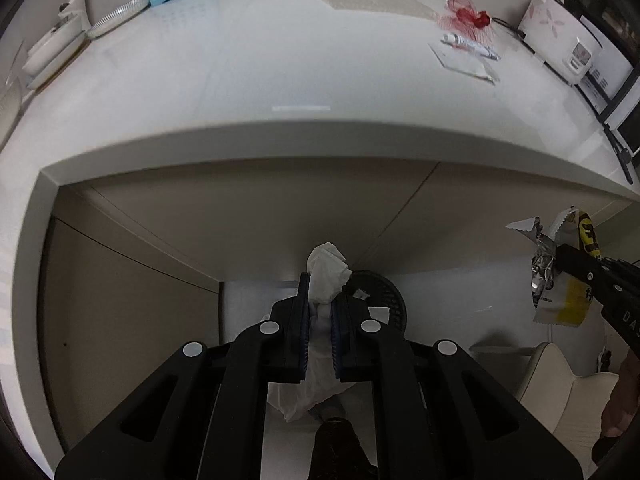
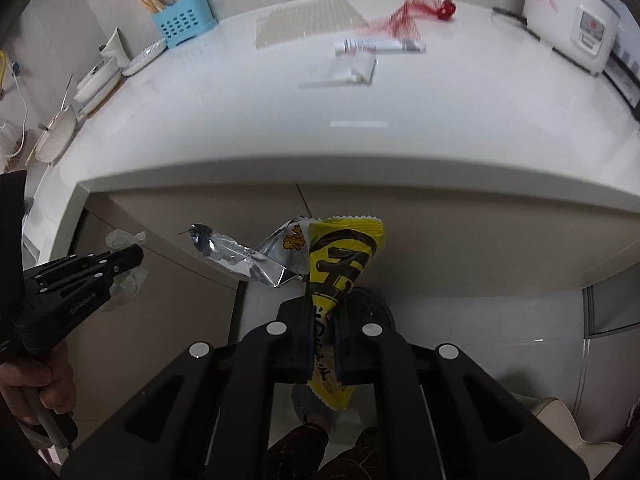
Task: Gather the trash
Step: 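Carry the tissue and snack bag down toward the green wastebasket, then open the left tool over the wastebasket while the right tool releases the snack bag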
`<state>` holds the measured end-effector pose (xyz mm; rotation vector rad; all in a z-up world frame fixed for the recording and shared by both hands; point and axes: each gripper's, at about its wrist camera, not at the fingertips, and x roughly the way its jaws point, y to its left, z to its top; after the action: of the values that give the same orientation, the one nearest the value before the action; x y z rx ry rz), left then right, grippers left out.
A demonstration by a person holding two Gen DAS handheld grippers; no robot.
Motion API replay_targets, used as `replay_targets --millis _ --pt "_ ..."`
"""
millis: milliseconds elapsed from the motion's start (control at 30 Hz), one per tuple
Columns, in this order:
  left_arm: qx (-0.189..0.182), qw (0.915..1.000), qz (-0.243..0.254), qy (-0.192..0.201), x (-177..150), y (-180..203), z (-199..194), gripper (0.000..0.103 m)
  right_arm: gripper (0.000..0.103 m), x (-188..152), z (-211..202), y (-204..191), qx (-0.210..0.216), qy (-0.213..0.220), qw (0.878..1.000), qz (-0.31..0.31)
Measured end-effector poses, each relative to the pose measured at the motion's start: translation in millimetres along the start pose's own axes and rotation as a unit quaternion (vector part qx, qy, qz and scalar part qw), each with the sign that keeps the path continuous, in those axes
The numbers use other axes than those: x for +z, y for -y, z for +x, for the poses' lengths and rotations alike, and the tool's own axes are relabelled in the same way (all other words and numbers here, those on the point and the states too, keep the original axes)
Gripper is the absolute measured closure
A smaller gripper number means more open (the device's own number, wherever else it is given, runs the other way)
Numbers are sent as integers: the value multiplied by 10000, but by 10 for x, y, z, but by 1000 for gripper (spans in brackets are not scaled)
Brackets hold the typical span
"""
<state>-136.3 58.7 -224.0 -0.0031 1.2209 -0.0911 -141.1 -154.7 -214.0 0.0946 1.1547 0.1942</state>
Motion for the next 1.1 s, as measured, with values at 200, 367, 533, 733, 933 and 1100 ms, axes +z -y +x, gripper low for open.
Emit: replay_targets --millis 200,367,533,733,933,1100 --pt "-46 9996 -50 -271 -261 216 591 95 97 -307 609 206 26 -286 9995 -159" --pt "-167 9978 -196 -606 -530 380 1338 95 97 -625 1245 375 1 -490 9984 -269" --pt "-194 9957 -211 -882 -793 515 2144 95 97 -963 1927 527 -64 -788 9962 -364" --pt "-182 9947 -179 -992 -1104 611 3048 95 97 -1326 2814 739 -145 -1063 9933 -430" --pt "-259 9928 -147 -1163 -1393 600 3774 95 97 -1465 3492 985 -414 -1089 9919 -503" --pt "-374 9914 -11 -1250 -1509 650 4267 95 97 -1666 3836 1189 -491 -1151 9914 -380"
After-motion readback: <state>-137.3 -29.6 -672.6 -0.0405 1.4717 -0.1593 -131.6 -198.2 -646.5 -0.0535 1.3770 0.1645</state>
